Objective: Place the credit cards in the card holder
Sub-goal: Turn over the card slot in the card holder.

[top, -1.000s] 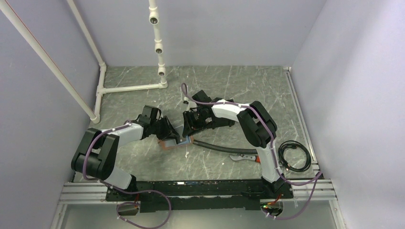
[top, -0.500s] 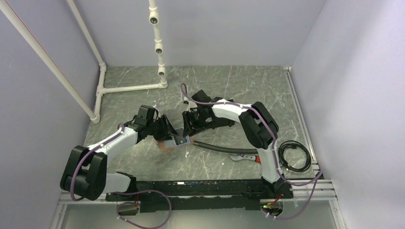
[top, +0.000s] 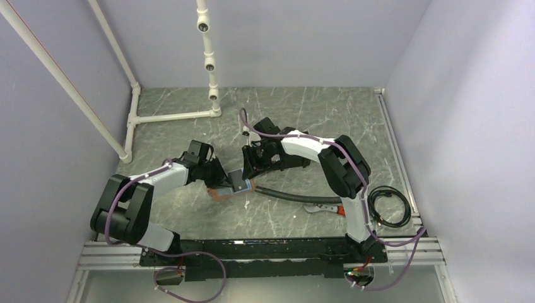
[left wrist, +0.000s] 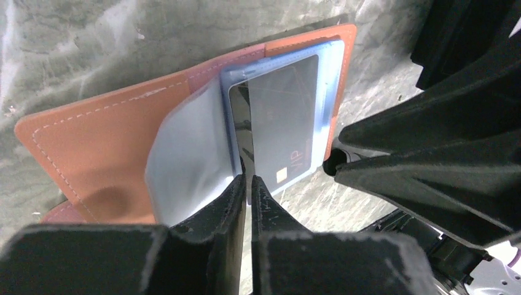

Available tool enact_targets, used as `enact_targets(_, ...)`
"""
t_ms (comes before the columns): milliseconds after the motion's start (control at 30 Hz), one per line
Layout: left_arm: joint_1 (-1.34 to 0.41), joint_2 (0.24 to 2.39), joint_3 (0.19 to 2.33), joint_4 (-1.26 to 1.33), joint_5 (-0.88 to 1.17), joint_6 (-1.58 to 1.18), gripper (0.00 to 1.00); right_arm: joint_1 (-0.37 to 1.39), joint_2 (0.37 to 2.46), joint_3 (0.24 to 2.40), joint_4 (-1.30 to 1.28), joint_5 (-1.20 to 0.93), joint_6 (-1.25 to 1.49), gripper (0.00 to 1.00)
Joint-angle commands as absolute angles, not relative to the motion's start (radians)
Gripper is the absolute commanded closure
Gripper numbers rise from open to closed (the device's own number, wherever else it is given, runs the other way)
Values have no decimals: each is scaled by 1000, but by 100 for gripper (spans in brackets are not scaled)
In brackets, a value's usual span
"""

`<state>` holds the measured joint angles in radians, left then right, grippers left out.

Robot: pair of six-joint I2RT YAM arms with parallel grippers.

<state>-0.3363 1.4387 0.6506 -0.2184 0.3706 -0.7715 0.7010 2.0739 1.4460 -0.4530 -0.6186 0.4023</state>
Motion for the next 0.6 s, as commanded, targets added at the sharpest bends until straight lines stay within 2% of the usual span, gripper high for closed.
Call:
enact_targets(0, -338, 1464, 661, -163, 365, -764, 88, 696, 2057, 1474, -416, -654, 416, 65)
enact_targets(567, -337, 1518, 603, -109, 370, -788, 92, 706, 2085, 1474, -399, -678, 423, 64)
